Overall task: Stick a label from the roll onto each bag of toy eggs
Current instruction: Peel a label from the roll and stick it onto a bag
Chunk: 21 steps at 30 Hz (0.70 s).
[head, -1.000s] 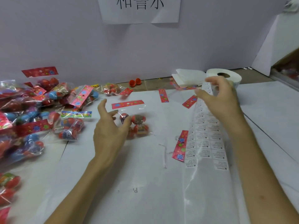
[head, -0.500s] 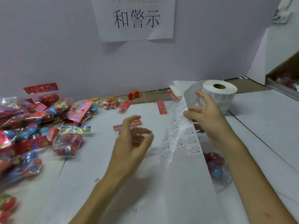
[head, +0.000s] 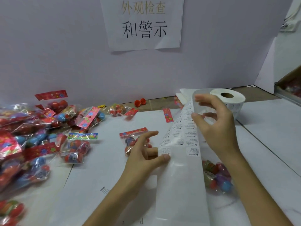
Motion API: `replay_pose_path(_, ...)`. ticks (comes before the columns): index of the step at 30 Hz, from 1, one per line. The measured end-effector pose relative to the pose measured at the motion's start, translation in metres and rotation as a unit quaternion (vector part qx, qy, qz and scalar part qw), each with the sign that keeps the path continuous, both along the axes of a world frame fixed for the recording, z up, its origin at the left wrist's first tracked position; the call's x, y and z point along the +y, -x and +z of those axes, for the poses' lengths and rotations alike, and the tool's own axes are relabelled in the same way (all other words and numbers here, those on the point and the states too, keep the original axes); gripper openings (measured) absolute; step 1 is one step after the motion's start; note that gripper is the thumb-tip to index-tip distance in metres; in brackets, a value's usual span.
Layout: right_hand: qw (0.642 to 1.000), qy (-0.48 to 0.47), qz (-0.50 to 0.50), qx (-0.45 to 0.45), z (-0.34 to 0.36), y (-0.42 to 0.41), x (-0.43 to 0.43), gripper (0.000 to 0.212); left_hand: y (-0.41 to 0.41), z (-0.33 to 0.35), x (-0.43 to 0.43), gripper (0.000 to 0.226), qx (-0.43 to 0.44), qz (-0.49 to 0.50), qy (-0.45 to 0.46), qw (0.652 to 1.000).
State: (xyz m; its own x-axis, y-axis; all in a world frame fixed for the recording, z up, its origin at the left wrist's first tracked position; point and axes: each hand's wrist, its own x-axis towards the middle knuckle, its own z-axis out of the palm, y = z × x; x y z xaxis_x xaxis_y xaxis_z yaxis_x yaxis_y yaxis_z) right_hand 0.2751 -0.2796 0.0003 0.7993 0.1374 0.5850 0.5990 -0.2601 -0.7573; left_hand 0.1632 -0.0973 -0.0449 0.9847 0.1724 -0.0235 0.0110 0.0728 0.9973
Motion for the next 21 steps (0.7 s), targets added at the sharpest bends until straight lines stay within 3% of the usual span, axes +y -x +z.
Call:
replay_pose_path(4, 0.982, 0.108, 0.155, -0.014, 0.008, 0.016, 0.003, 0.014, 0.0, 0.0, 0.0, 0.056, -0.016, 0.026, 0.01, 0.999)
replay_pose_path(8, 0.956, 0.235, 0.173, -0.026, 0.004, 0.022, 0.013, 0.025, -0.002, 0.001, 0.003, 0.05, -0.034, 0.035, 0.044, 0.998)
replay_pose_path(15, 0.952, 0.257, 0.168, -0.011, 0.001, 0.02, 0.014, 0.034, -0.001, 0.004, 0.005, 0.063, -0.071, 0.006, 0.049, 0.996)
replay_pose_path(21, 0.955, 0.253, 0.157, 0.014, -0.003, 0.018, 0.016, 0.018, -0.001, 0.002, 0.005, 0.057, -0.091, 0.006, -0.023, 0.996)
